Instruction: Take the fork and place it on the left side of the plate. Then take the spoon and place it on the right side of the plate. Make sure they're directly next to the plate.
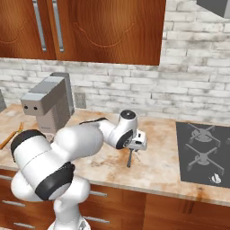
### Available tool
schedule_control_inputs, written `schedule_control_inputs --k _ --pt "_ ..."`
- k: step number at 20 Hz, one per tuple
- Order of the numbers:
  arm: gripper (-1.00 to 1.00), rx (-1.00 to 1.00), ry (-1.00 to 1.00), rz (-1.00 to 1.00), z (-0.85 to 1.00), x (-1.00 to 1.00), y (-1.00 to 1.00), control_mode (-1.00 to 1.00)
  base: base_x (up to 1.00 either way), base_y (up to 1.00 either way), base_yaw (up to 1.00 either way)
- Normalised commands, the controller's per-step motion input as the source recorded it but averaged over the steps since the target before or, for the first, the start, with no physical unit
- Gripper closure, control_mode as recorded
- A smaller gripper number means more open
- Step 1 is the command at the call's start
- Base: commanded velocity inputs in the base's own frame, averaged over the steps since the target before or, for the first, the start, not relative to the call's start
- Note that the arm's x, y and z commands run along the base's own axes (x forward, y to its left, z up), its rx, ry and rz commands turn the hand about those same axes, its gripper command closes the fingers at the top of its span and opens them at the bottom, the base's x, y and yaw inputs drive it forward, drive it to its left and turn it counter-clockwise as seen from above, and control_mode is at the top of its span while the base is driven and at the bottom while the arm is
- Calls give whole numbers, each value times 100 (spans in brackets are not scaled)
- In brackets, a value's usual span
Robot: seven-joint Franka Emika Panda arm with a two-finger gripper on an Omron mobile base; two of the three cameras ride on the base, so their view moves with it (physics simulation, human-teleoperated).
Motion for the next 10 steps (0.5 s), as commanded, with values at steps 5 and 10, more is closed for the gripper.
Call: schedule_control_inputs --k 5,10 --pt "-100 -1 1 -3 -41 47 0 -100 0 0 0" --pt "-100 -2 0 0 -44 42 0 -100 0 0 0"
